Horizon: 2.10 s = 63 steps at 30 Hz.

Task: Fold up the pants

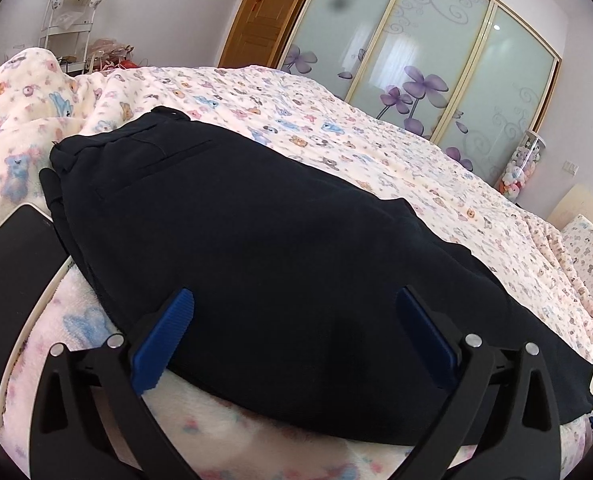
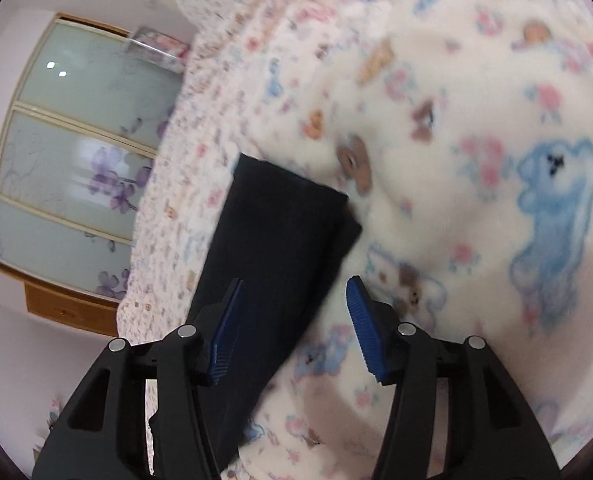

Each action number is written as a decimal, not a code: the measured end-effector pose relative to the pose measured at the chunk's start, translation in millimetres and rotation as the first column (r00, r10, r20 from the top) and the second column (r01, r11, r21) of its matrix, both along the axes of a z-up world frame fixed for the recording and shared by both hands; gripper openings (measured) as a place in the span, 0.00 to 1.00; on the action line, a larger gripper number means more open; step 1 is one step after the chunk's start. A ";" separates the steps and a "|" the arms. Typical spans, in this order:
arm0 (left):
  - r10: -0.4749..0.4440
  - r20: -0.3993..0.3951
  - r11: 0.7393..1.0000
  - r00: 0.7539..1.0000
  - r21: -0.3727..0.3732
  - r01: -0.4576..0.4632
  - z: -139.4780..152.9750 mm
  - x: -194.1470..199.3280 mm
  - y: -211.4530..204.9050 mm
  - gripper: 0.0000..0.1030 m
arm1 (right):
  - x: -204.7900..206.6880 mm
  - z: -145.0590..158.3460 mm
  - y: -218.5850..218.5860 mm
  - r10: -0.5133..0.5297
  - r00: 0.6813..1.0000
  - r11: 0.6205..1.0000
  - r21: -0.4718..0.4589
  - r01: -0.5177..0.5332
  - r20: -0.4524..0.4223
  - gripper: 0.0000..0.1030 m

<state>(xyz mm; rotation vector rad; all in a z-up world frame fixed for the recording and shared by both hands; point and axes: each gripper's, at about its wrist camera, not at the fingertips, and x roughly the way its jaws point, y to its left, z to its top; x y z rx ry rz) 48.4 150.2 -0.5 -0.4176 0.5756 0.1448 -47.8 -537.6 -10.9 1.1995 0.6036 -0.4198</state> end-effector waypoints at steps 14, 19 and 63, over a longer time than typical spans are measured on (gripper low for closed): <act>-0.006 0.004 1.000 1.000 -0.006 0.006 -1.6 0.3 -0.2 0.98 | 27.3 25.9 0.2 0.051 0.983 0.945 -0.328 0.009 0.174 0.12; -0.008 0.008 1.000 1.000 -0.009 0.008 -1.7 -0.3 0.9 0.98 | 24.2 -18.5 -9.8 0.008 1.000 0.976 -0.216 -0.002 0.023 0.13; 0.002 0.033 1.000 0.999 -0.007 -0.002 -3.4 1.5 1.7 0.98 | 276.4 17.1 402.9 0.861 0.165 -0.123 -0.512 -0.850 -0.480 0.61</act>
